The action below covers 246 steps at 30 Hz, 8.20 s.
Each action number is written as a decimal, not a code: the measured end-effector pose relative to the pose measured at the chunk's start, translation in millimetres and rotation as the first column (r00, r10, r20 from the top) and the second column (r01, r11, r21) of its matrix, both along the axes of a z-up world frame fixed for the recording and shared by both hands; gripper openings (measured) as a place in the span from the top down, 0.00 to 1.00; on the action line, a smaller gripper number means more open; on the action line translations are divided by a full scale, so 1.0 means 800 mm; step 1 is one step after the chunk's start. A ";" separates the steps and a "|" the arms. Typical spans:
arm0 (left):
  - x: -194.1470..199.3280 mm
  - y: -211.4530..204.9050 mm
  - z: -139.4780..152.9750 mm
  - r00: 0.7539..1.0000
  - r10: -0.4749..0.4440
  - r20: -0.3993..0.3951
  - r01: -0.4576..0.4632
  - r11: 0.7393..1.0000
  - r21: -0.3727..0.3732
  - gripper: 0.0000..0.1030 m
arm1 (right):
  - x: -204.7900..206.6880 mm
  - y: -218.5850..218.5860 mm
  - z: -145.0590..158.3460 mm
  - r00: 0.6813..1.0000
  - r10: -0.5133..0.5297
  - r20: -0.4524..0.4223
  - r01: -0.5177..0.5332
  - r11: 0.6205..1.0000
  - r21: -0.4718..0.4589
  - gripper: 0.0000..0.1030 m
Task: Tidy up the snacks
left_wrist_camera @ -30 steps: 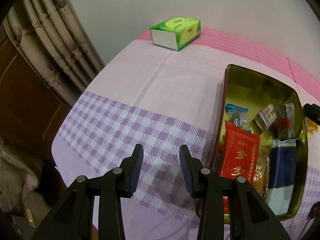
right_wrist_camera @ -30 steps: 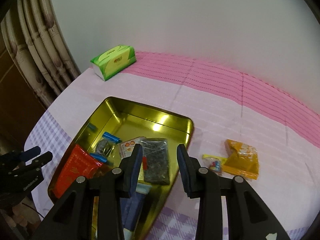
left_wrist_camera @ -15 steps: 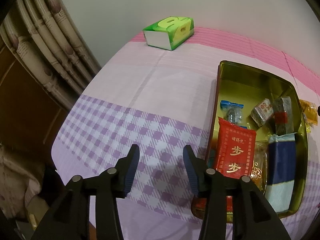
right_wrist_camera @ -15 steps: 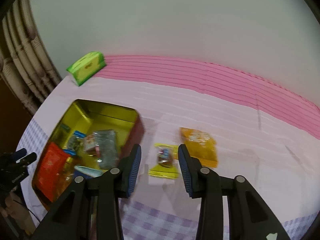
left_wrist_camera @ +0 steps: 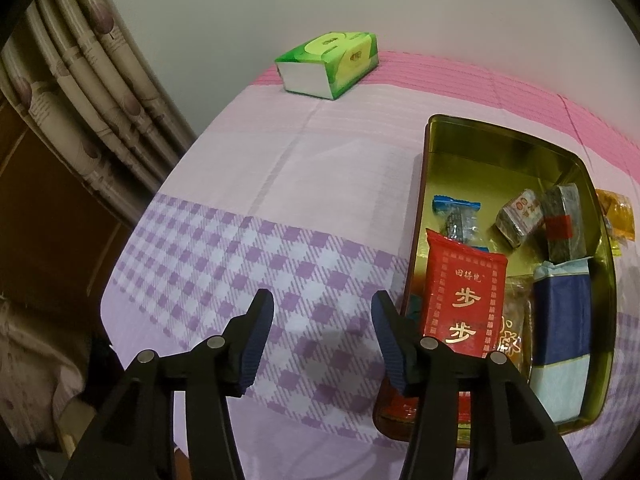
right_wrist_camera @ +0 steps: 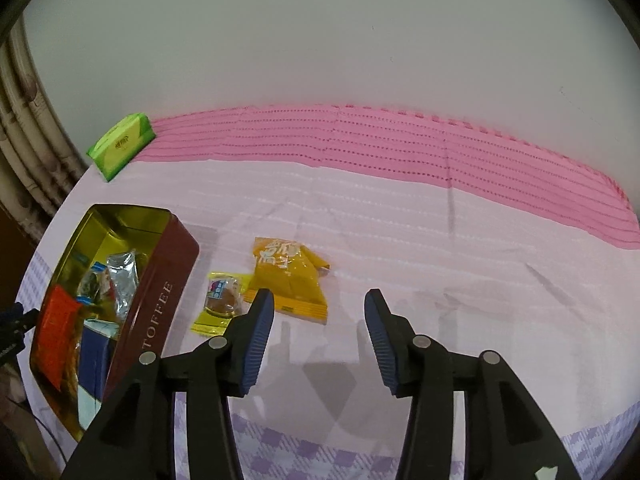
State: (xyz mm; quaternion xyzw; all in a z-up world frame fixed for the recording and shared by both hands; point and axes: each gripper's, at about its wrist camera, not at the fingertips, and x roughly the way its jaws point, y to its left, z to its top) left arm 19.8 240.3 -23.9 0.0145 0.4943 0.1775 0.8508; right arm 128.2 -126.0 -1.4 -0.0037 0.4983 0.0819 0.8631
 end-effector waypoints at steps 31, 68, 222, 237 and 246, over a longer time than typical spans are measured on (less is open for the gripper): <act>0.031 -0.096 0.043 0.987 -0.146 0.063 0.147 0.989 -0.011 0.47 | 0.033 0.000 -0.057 1.000 0.015 0.007 -0.014 0.998 -0.055 0.52; 0.159 -0.301 -0.009 0.906 -0.403 -0.132 0.351 0.888 -0.297 0.48 | -0.018 -0.159 -0.056 0.970 -0.227 0.082 0.233 0.970 -0.067 0.50; -0.007 -0.083 0.025 0.984 -0.169 0.052 0.171 0.984 -0.042 0.58 | -0.016 -0.140 -0.048 0.962 -0.267 0.052 0.272 0.953 -0.134 0.52; -0.010 -0.081 0.025 0.983 -0.172 0.066 0.175 0.984 -0.035 0.50 | -0.027 -0.084 -0.005 0.982 -0.178 0.067 0.182 0.982 -0.060 0.52; -0.012 -0.054 0.035 0.990 -0.109 0.085 0.114 0.992 -0.060 0.48 | -0.031 -0.001 0.028 0.995 -0.042 0.094 0.042 0.999 0.007 0.52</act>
